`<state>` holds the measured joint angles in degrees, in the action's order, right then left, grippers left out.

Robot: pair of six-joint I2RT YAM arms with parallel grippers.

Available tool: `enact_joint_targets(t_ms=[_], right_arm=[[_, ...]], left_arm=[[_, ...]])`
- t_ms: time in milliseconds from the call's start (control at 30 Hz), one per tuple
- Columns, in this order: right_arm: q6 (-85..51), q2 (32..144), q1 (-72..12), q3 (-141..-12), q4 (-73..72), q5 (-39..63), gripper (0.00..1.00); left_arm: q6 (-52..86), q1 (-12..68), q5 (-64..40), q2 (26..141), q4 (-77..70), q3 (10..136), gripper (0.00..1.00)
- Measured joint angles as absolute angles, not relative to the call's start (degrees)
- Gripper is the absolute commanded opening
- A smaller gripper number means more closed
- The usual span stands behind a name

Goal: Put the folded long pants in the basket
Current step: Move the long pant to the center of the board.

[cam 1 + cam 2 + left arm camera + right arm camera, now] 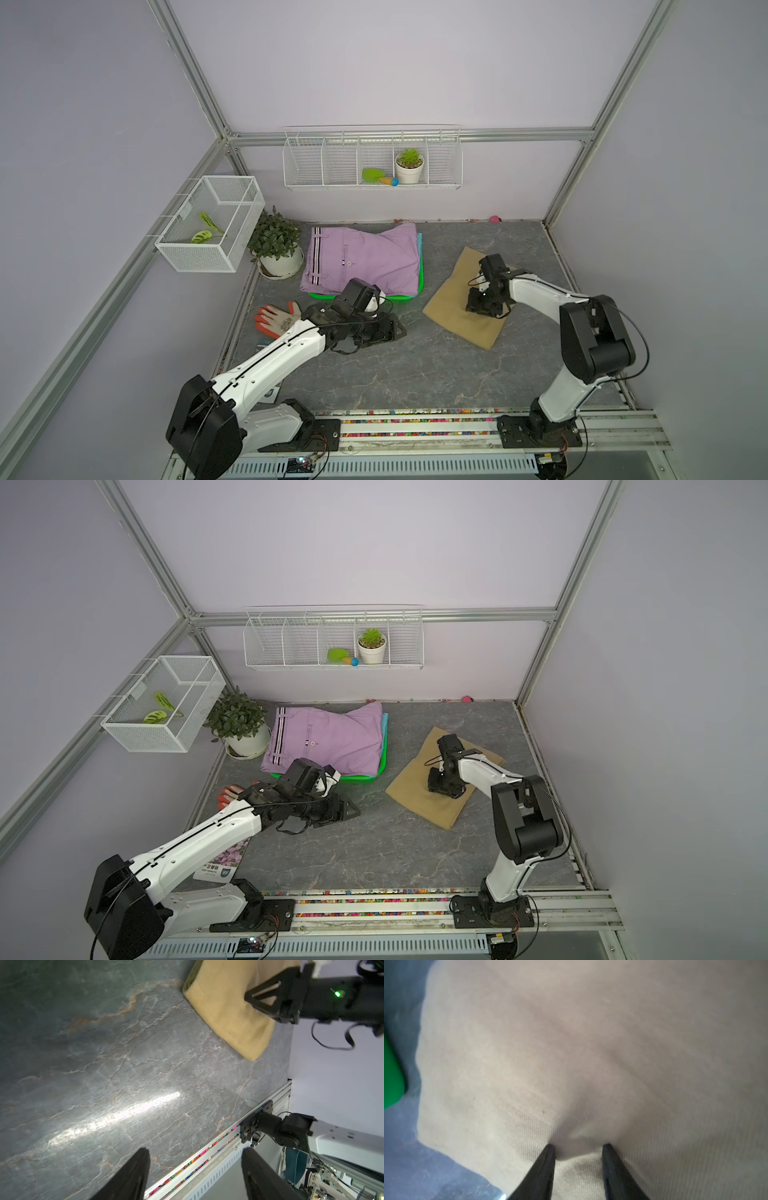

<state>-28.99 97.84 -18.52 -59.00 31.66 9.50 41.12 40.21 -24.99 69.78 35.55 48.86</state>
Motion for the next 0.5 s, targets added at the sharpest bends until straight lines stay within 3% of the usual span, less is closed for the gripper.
enact_joint_targets(t_ms=[133, 233, 500], right_arm=[[-32.0, 96.9, -26.9, -58.2, 31.2, 13.9, 0.45], [-32.1, 96.7, -27.3, -59.9, 33.6, 15.1, 0.49], [-26.1, 94.0, -7.4, -65.1, 37.1, 13.4, 0.60]], left_arm=[[44.0, 41.0, -24.2, 69.5, 34.6, 45.3, 0.76], [45.3, 41.0, -23.7, 68.6, 34.5, 44.7, 0.77], [47.5, 41.1, -23.6, 71.5, 30.6, 44.7, 0.75]])
